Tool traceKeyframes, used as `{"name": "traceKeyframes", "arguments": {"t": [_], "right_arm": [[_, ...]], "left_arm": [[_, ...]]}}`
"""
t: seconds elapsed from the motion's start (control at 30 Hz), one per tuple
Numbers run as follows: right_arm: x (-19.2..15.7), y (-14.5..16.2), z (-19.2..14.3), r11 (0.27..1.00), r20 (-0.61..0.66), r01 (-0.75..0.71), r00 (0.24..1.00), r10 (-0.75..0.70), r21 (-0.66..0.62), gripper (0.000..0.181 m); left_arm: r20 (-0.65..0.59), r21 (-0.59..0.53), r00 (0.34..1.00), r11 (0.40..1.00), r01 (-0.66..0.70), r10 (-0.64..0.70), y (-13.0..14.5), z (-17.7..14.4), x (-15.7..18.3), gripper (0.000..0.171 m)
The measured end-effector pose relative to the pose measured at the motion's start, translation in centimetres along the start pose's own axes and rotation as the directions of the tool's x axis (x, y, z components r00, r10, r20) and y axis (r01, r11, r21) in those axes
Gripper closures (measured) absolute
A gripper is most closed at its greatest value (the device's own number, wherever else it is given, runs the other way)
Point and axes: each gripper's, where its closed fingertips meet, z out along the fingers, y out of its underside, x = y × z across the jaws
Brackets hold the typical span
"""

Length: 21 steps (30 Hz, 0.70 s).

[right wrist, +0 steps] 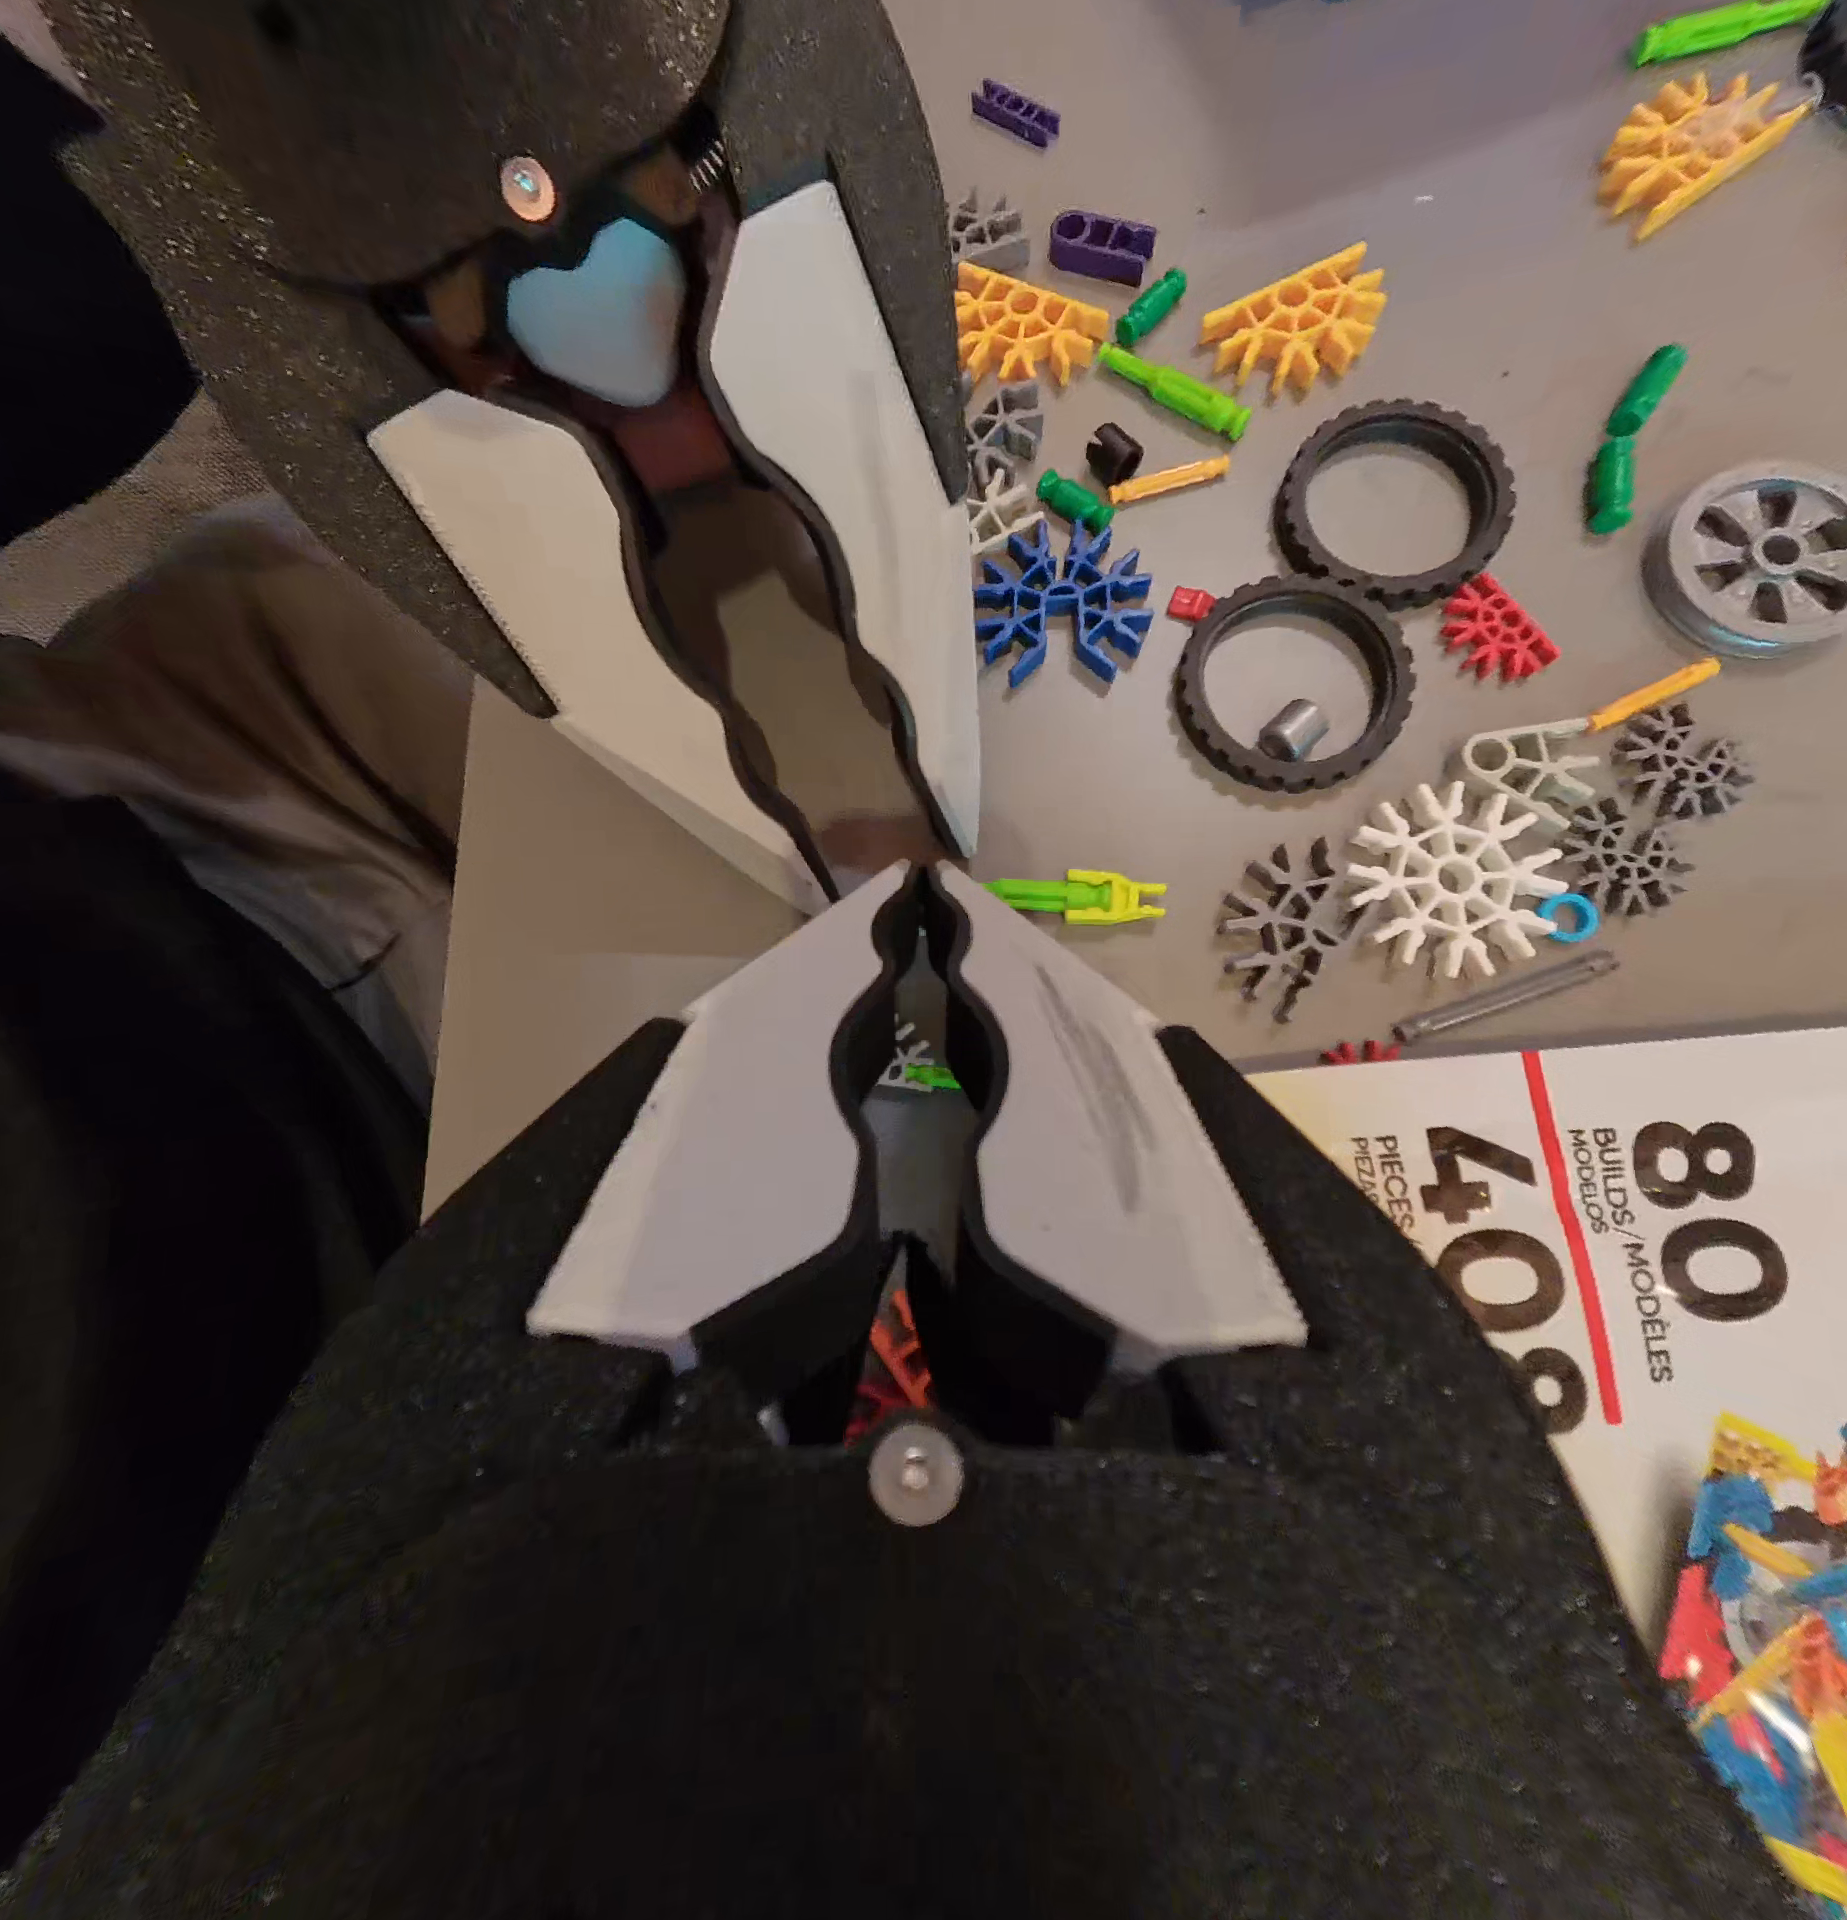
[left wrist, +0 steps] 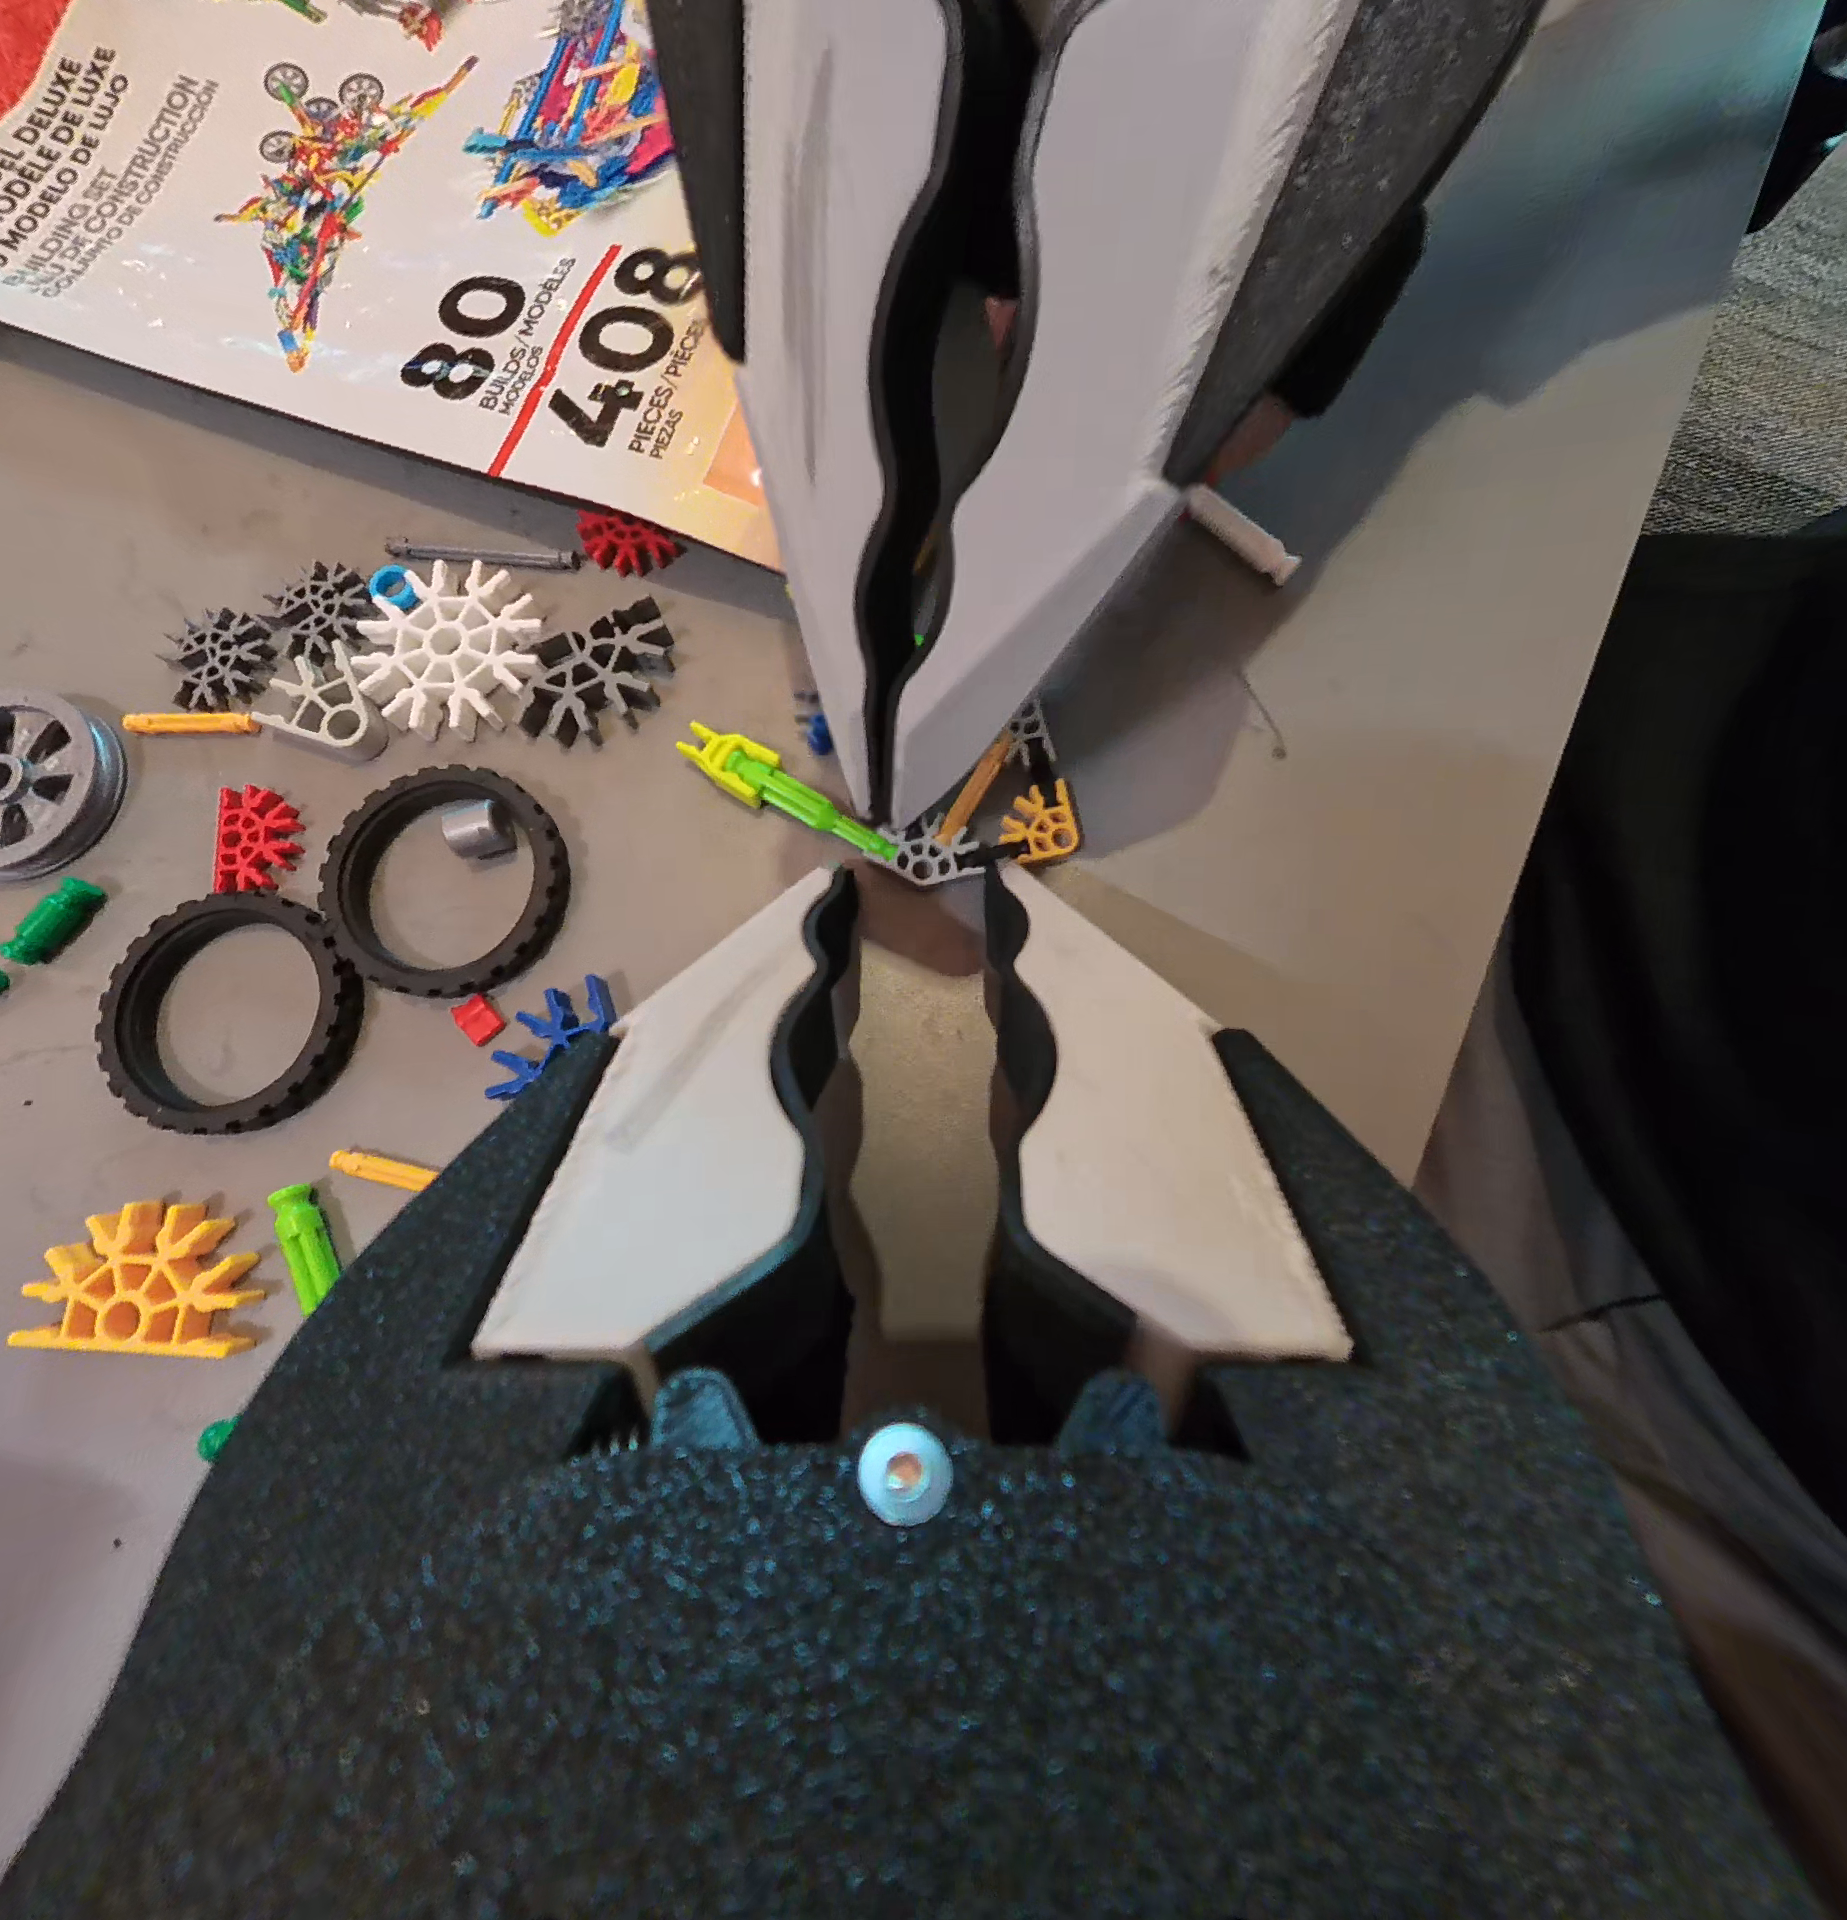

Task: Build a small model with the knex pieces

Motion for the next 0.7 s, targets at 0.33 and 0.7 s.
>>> {"name": "traceKeyframes", "arguments": {"t": [0.33,0.7], "right_arm": [[0.5,0.8,-0.1,0.993,-0.056,0.095,0.994,-0.098,-0.07,0.181],[0.3,1.2,0.5,0.974,-0.105,0.169,0.977,-0.186,-0.153,0.181]], "left_arm": [[-0.003,-0.001,1.0,1.0,0.0,0.0,0.0,0.0,0.0,0.148],[-0.003,-0.002,1.0,1.0,-0.001,0.001,0.0,0.0,0.0,0.149]]}}
